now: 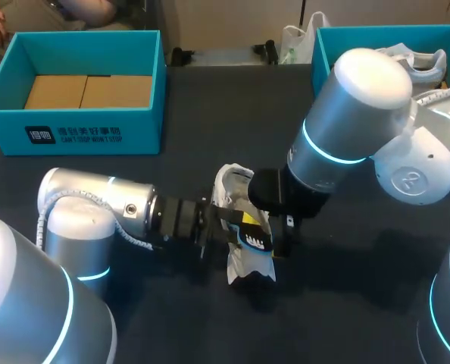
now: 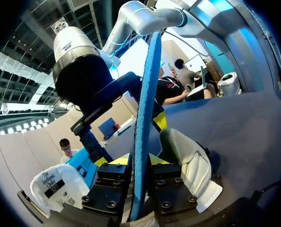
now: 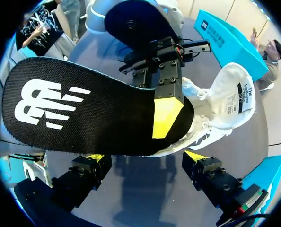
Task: Take the shoe out of the shoebox, open the shoe tongue, remove and reinsert the insole, then place the shoe into the shoebox
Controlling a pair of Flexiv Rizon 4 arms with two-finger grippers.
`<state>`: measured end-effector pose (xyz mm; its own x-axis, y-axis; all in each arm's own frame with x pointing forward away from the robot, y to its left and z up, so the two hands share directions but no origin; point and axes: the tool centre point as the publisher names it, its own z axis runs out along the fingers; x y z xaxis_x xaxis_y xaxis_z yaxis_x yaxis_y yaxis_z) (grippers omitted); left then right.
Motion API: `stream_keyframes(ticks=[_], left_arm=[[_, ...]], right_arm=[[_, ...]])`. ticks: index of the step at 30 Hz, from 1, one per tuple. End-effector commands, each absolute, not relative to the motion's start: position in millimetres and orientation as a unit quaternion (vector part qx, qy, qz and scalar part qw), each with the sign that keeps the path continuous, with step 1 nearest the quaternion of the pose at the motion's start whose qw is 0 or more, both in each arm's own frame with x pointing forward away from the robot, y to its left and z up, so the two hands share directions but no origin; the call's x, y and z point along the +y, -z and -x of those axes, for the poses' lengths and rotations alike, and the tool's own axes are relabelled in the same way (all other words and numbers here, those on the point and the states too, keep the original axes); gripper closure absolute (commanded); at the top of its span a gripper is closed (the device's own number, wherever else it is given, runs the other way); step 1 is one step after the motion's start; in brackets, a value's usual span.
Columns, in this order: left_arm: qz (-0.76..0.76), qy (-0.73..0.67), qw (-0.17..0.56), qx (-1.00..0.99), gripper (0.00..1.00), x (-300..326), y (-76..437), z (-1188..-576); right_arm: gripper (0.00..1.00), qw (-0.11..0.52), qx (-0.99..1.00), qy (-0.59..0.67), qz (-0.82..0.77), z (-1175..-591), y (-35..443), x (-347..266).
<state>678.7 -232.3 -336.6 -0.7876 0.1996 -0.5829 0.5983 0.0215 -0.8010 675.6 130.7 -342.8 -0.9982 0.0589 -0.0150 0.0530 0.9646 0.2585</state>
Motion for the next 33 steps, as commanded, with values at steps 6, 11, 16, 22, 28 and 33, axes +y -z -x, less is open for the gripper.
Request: stream_keyframes(ticks=[6,11,16,22,28,33], left_arm=[[-0.287,0.622,0.184,0.705,0.84,-236,328,-667],[-0.296,0.619,0.201,0.699,1.0,-237,328,-666],[-0.303,0.609,0.221,0.699,1.0,-236,335,-671],[-0.295,0.608,0.243,0.696,1.0,-234,341,-683],[-0.288,0.597,0.259,0.702,1.0,-235,348,-694],[-0.287,0.584,0.271,0.709,1.0,-237,349,-702]], right_arm=[[0.0,0.013,0.991,-0.129,-0.029,-674,344,132],[0.0,0.013,0.991,-0.129,-0.029,-674,344,132],[0.0,0.013,0.991,-0.129,-0.029,-674,344,132],[0.0,0.013,0.991,-0.129,-0.029,-674,344,132],[0.0,0.013,0.991,-0.129,-0.029,-674,344,132],[0.0,0.013,0.991,-0.129,-0.029,-674,344,132]])
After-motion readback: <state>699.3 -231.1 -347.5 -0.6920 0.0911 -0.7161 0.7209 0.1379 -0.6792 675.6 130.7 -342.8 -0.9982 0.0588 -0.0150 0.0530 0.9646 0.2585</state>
